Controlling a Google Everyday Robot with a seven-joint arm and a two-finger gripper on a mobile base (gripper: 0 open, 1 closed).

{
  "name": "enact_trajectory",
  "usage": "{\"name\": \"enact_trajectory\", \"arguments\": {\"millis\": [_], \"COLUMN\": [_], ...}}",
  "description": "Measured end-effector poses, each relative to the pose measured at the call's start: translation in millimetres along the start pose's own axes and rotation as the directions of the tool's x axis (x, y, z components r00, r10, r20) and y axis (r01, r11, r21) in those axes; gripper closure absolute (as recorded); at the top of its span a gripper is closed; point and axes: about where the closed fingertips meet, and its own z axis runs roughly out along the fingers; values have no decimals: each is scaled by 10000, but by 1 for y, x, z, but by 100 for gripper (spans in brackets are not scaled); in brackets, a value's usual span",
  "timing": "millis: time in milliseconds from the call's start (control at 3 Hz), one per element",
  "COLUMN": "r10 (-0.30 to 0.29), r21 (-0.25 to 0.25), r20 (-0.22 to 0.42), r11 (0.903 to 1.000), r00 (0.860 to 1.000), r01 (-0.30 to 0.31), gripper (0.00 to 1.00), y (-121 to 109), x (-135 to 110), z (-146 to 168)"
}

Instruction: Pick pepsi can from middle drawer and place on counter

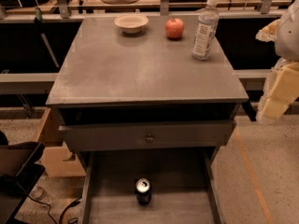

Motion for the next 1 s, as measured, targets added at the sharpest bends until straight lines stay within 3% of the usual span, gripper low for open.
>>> {"name": "enact_trajectory", "arguments": {"millis": [667,1000], "r10": [130,633], "r21": [-43,-281], "r20": [348,1492], "r11": [9999,9978], "r00": [9993,9868], "r01": [-129,-597], "gripper": [0,0], "y": [9,43], "x": [9,50], "z": [9,50]}}
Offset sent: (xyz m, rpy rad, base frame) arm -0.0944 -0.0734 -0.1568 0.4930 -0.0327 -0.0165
